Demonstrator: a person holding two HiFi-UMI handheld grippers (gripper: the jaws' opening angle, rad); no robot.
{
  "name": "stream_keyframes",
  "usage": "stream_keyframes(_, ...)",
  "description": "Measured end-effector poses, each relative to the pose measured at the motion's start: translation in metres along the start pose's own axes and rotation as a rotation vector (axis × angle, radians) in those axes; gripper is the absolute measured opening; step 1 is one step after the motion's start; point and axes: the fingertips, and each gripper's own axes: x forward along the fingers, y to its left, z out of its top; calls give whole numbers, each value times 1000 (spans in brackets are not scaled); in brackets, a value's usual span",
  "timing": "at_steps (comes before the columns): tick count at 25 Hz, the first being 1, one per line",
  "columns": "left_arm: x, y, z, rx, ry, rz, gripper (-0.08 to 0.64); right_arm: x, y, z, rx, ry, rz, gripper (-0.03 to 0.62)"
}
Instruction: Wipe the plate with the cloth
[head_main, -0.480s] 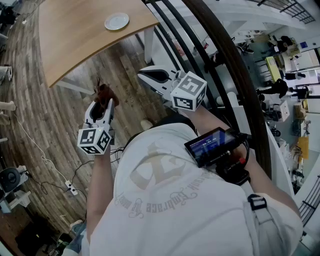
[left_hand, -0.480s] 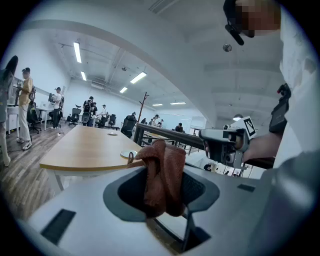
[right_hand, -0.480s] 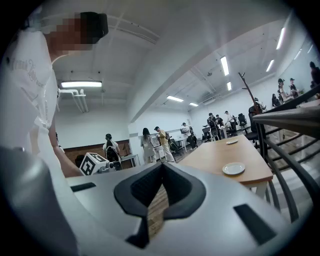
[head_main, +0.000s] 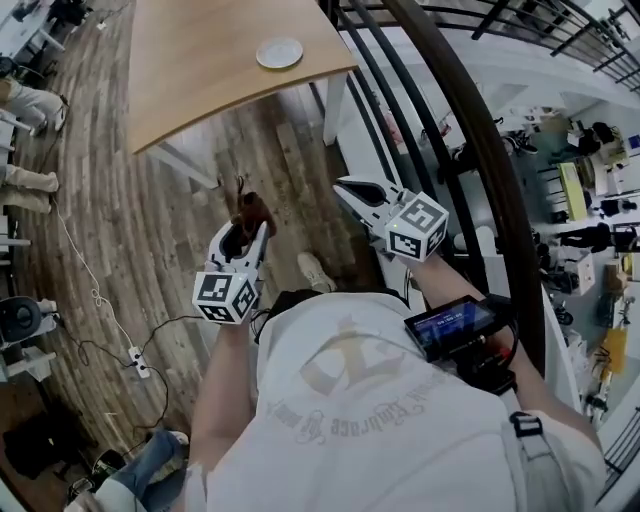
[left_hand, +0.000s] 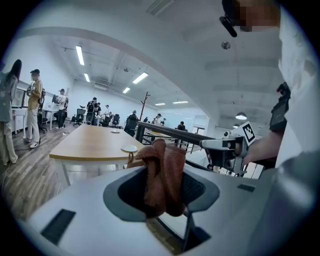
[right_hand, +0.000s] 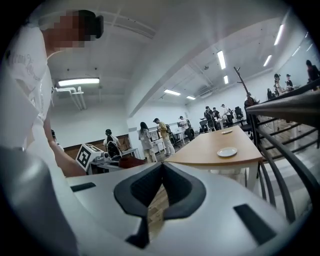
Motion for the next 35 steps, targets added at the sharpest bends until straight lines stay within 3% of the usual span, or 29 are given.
stream_keyframes(7, 0, -36, -21, 3, 32, -45, 169, -46, 5, -31, 46, 23, -62, 14)
stream_keyframes(16, 18, -59, -16, 26, 63, -99, 169, -61, -4, -36, 89, 2, -89, 14)
stream_keyframes(31, 85, -13, 13, 36, 73, -179, 169, 7, -62, -19, 99, 32, -125, 14)
stream_keyframes(35, 92, 4, 21, 19, 68, -167, 169, 25, -72, -10, 93, 43, -119, 14)
